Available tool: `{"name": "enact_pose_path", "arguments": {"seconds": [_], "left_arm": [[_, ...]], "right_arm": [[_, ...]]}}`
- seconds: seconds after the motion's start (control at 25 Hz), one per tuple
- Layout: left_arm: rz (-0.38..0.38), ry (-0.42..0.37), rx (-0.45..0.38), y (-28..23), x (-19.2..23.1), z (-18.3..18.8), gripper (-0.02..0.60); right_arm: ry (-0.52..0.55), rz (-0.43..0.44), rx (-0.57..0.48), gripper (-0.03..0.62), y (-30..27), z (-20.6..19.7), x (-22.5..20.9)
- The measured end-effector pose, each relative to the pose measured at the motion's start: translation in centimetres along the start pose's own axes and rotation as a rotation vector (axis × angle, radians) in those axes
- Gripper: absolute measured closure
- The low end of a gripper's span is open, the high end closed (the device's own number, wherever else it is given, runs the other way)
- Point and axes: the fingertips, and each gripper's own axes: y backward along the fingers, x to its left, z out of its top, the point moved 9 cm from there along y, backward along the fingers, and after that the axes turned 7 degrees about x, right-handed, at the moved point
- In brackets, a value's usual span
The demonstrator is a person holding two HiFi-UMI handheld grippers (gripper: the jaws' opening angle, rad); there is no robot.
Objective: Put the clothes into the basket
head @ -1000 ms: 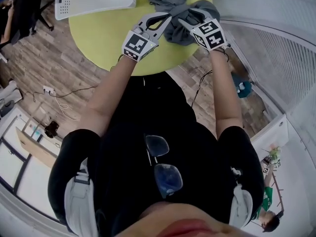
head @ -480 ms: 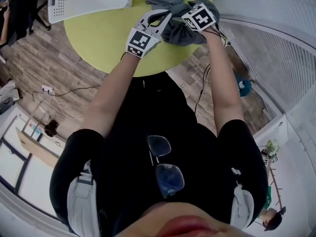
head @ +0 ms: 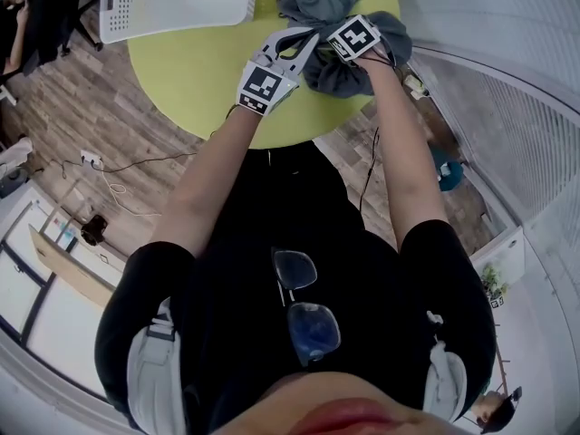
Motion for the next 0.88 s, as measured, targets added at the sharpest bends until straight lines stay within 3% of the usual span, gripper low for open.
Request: {"name": "enact_pose_path", "arguments": {"seconds": [0.32,0.56,0.88], "left_arm": [[0.035,0.004,0.007,1.3,0.6,0.3,0.571],[0.038,-0.009,0.005,2.5,0.4,1.1,0.572],[0.019,-0.044,-0.01,4.6,-0.7,3.3,0.571]], "right_arm": [[0.007,-0.024,0.001,0.151,-0.4,0.2,0.2],[0.034,-0.051,0.012,0.232,0.9,0.1,1.1],[0.116,-0.052,0.014,0.24,5.9,0.4,4.5]]}}
